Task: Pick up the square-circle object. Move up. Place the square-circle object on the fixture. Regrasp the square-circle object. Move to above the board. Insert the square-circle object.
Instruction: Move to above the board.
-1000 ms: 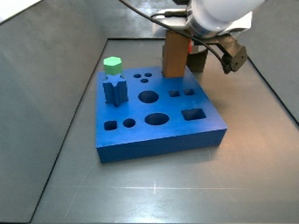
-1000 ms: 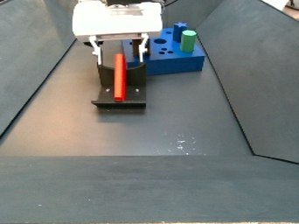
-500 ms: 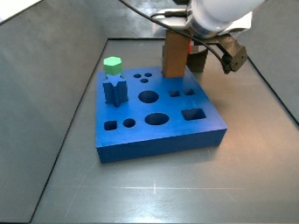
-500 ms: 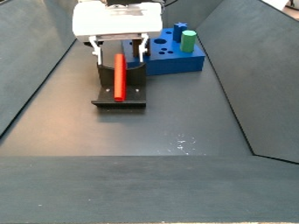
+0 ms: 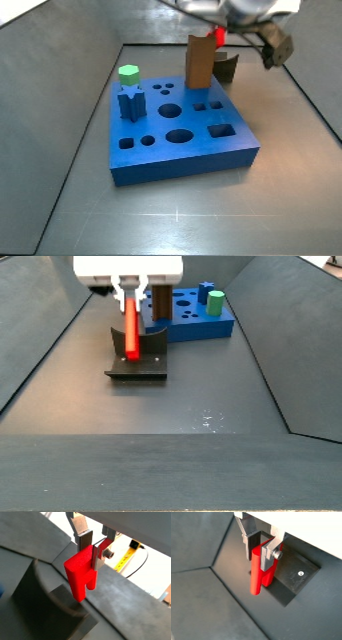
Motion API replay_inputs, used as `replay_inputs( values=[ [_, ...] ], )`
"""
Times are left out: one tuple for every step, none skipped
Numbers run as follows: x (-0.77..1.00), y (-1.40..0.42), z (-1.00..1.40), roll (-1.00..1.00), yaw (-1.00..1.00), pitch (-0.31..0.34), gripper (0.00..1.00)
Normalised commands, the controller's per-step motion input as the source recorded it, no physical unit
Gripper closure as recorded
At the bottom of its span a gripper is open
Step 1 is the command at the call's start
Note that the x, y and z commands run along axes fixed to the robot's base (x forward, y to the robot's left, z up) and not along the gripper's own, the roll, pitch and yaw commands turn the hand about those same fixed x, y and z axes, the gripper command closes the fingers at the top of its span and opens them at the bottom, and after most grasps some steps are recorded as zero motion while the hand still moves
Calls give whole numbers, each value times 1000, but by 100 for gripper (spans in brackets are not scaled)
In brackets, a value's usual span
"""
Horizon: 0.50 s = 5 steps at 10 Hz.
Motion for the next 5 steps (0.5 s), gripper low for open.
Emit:
replay_inputs(
  values=[
    [69, 34, 1000, -40, -171, 38, 100],
    [58, 34, 1000, -63, -131, 89, 100],
    [49, 32, 1000, -67, -100, 114, 100],
    [40, 30, 1000, -67, -54, 139, 100],
    [34, 27, 1000, -62, -17, 150, 100]
  ],
)
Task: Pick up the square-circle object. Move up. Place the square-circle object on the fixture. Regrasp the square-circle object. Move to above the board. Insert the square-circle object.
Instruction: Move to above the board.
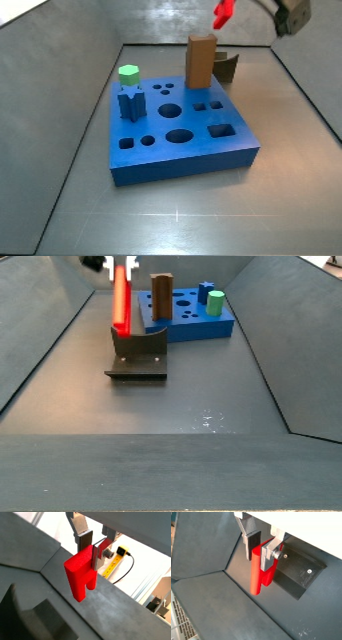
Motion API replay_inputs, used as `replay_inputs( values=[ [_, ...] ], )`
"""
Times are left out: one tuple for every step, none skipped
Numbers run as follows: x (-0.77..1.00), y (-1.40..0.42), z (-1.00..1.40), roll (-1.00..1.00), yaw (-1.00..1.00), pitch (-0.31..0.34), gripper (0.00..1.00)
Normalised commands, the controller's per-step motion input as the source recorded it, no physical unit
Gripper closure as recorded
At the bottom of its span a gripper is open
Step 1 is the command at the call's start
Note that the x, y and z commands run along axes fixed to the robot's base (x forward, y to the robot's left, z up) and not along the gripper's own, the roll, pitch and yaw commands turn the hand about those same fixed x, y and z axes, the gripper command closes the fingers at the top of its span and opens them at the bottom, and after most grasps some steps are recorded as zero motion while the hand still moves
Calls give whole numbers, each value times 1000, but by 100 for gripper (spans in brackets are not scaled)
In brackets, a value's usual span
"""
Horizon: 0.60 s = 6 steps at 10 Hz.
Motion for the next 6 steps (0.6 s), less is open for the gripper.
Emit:
replay_inputs(
  values=[
    [31, 23, 1000, -56, 14, 157, 100],
    [29, 20, 1000, -50, 42, 161, 100],
    [31, 14, 1000, -47, 81, 157, 100],
    [32, 11, 1000, -48, 94, 150, 100],
    [28, 5, 1000, -44, 114, 134, 100],
    [31, -2, 985, -43, 123, 118, 100]
  ],
)
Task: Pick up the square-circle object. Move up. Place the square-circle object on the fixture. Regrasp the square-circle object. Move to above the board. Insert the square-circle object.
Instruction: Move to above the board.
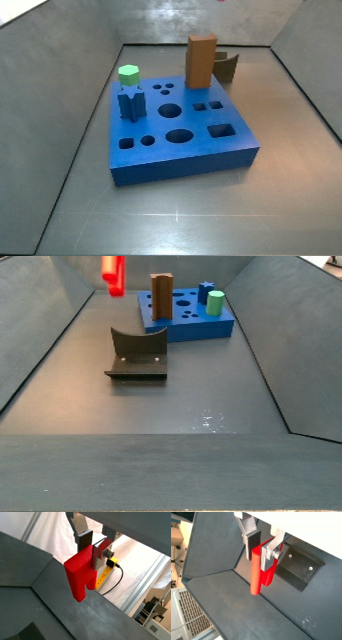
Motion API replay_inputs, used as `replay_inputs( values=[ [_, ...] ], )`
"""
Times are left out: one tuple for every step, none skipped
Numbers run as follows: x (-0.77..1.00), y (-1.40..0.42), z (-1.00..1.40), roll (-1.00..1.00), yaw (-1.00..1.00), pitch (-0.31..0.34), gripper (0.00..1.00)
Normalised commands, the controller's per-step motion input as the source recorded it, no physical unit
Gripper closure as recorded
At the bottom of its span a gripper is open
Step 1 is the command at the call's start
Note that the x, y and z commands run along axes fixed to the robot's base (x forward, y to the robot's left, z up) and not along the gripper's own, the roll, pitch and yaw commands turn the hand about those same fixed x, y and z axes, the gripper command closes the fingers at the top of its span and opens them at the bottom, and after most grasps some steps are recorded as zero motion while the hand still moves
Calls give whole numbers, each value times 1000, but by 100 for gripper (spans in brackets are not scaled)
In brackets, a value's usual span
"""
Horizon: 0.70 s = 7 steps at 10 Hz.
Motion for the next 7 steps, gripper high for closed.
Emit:
replay_inputs(
  values=[
    [25, -8, 764, -43, 129, 99, 100],
    [22, -9, 651, -47, 127, 90, 100],
    [10, -6, 380, -50, 120, 63, 100],
    [7, -7, 271, -52, 113, 52, 100],
    [-533, -1000, 84, -1000, -31, 8, 100],
    [-535, -1000, 86, -1000, -31, -6, 100],
    [-564, -1000, 91, -1000, -28, -16, 100]
  ],
)
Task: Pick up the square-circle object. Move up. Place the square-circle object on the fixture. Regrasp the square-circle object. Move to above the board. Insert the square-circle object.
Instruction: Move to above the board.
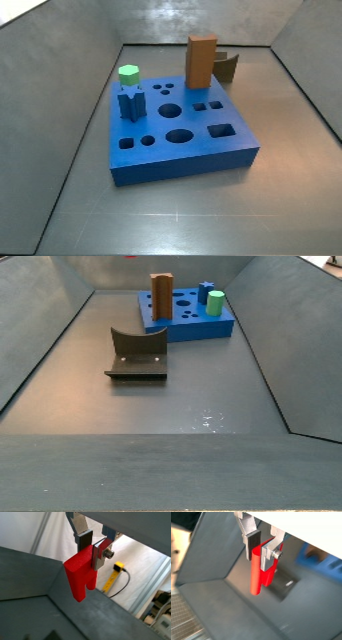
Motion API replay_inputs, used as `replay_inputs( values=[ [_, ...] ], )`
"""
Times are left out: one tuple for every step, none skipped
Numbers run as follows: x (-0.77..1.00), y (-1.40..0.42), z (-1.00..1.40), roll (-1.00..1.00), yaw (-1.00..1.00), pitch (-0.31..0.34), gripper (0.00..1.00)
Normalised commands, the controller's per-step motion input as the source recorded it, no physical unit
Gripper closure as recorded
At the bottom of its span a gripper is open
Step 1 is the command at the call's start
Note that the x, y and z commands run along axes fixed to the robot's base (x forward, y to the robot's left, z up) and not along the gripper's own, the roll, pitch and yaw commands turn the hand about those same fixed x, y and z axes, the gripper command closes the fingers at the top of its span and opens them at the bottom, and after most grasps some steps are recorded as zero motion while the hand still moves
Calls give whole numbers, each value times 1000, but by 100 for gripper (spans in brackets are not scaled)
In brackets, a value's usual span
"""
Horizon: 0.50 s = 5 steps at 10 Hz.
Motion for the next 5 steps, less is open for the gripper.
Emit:
replay_inputs(
  values=[
    [-574, -1000, 81, -1000, -27, -23, 100],
    [-602, -1000, 87, -1000, -29, -42, 100],
    [-617, -1000, 89, -1000, -27, -49, 100],
    [-653, -1000, 84, -1000, -27, -64, 100],
    [-679, -1000, 92, -1000, -29, -74, 100]
  ],
)
